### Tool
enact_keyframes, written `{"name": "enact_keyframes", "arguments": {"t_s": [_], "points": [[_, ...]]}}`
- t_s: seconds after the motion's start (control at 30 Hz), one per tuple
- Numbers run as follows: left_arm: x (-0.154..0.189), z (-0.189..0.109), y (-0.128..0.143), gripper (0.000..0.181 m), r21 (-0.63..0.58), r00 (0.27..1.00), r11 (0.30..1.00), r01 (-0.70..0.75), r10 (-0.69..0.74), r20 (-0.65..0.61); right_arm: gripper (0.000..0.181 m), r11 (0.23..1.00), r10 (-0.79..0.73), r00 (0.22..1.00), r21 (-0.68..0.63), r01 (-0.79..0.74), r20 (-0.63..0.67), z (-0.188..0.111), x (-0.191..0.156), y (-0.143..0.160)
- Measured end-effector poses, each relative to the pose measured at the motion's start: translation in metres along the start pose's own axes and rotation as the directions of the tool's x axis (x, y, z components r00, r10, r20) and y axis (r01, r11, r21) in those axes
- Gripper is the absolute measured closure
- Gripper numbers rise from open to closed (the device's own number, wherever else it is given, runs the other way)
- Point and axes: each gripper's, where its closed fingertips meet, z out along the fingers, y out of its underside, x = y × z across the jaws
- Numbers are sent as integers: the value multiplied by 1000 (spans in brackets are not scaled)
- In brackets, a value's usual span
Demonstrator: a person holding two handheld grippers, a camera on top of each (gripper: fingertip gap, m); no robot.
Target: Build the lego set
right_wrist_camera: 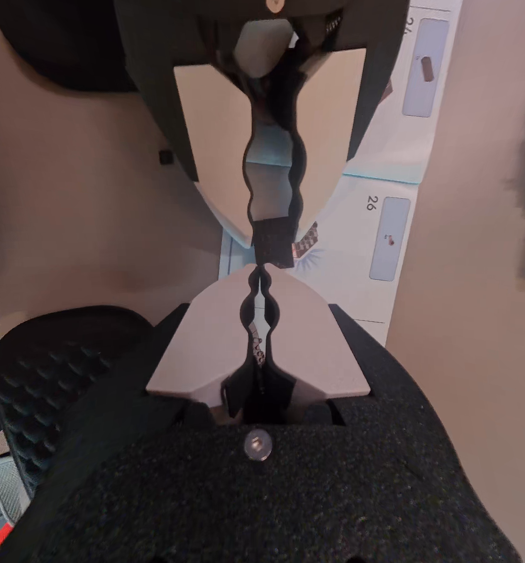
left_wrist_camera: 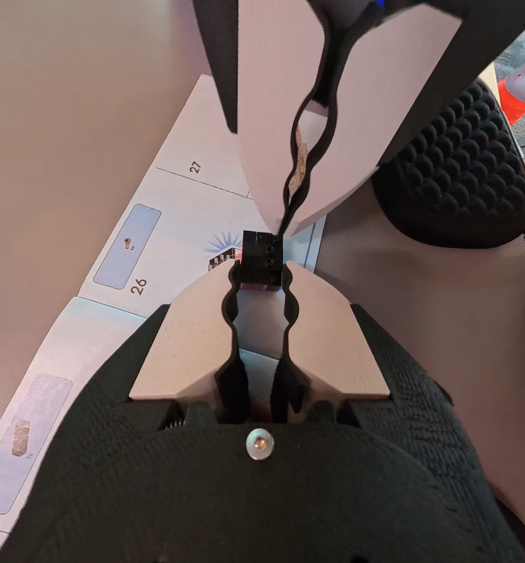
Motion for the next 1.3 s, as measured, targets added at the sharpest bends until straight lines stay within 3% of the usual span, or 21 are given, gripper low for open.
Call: {"name": "enact_keyframes", "arguments": {"t_s": [0.1,0.2,0.33,0.47,0.57,0.87,1.17,1.3], "points": [[1,0,0,151,-3,1000,1000,12,-12,-12,181,1000,9,1000,-12,-10,-16,2,3,3],[3,-5,-1,139,14,995,997,73,-72,-63,176,998,19,999,60,-17,-28,-10,0,-7],[2,-40,-19,136,197,981,967,164,-138,-137,168,991,-15,1000,131,17,-18,-18,-20,-23],[-21,-85,-34,140,426,970,872,243,-217,-110,167,981,-104,991,172,89,82,12,-56,-49],[-36,-97,-31,144,480,963,839,257,-263,-54,169,986,-114,988,136,100,99,32,-62,-54],[-36,-88,-23,147,433,965,867,247,-261,-29,174,990,-121,989,82,114,83,48,-62,-56],[-25,-76,-13,147,342,975,914,219,-213,-55,180,987,-102,991,136,90,84,23,-48,-46],[-25,-73,-10,147,315,978,926,207,-204,-45,174,987,-89,987,143,69,135,30,-59,-55]]}}
